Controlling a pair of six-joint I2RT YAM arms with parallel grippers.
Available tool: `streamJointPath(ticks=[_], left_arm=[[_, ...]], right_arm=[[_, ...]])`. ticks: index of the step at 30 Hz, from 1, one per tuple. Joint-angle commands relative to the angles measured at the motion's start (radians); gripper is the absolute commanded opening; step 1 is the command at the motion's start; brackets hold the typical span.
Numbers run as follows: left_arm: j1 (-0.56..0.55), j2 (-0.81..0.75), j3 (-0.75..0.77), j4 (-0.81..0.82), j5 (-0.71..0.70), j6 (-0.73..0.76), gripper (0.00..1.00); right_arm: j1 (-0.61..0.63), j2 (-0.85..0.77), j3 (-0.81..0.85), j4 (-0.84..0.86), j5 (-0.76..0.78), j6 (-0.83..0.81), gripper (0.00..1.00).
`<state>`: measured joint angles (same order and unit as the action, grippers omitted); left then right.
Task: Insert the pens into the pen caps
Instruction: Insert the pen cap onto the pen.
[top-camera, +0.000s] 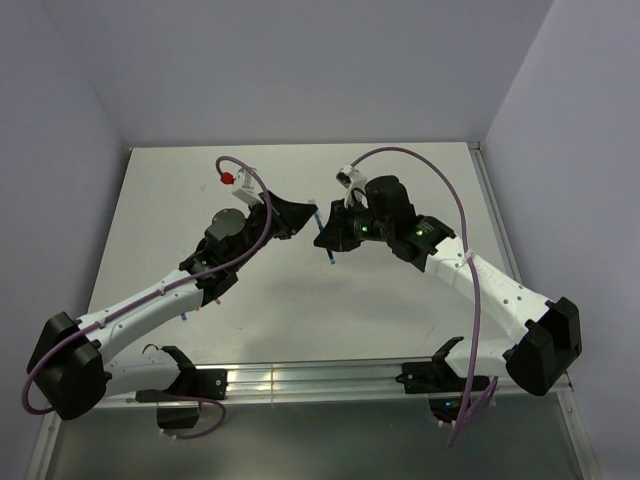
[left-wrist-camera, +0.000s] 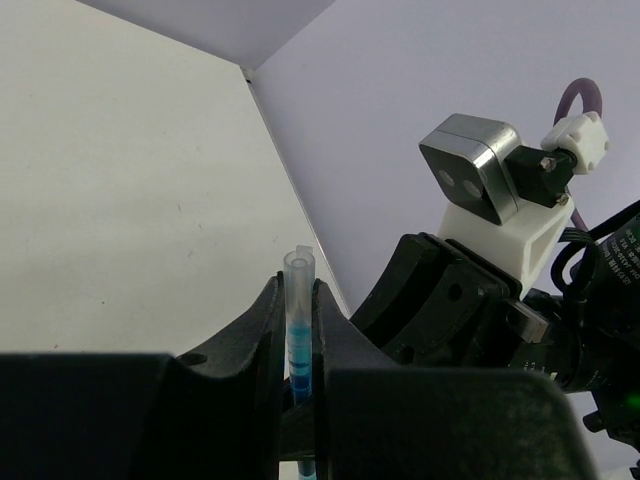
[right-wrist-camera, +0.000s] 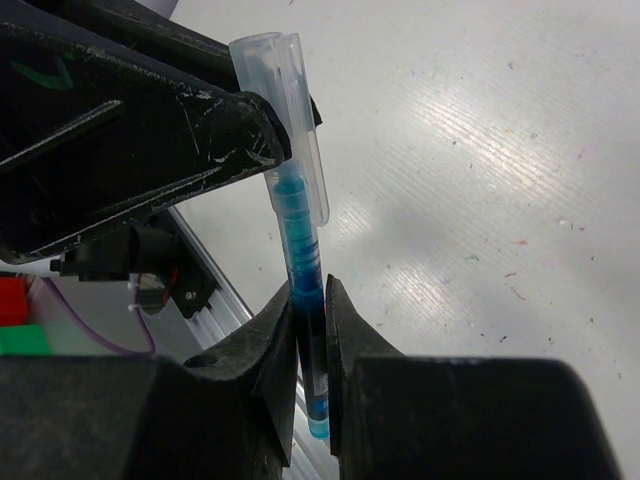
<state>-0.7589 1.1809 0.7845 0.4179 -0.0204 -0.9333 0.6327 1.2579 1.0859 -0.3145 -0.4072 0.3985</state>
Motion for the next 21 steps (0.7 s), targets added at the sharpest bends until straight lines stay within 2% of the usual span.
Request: streamJointPath(ticks=[1, 9, 19, 20, 21], left_arm=[[-0.128, -0.052, -0.042, -0.146, 0.326, -0.007, 0.00], [-0.125, -0.067, 0.070, -0.244, 0.241, 0.077, 0.00], [-0.115, -0.070, 0.110, -0.289, 0.228, 0.100, 0.00], [-0.109, -0.075, 0.122, -0.295, 0.217, 0.111, 0.01], [-0.096, -0.078, 0.127, -0.298, 0.212, 0.114, 0.08]], right_arm=[[-0.061, -0.002, 0.065, 0.287, 0.298, 0.026, 0.00], [-0.050, 0.012, 0.077, 0.278, 0.203, 0.019, 0.00], [-0.045, -0.005, 0.081, 0.276, 0.142, 0.023, 0.00], [-0.044, -0.003, 0.080, 0.276, 0.127, 0.023, 0.00], [-0.044, -0.003, 0.078, 0.276, 0.117, 0.023, 0.00]])
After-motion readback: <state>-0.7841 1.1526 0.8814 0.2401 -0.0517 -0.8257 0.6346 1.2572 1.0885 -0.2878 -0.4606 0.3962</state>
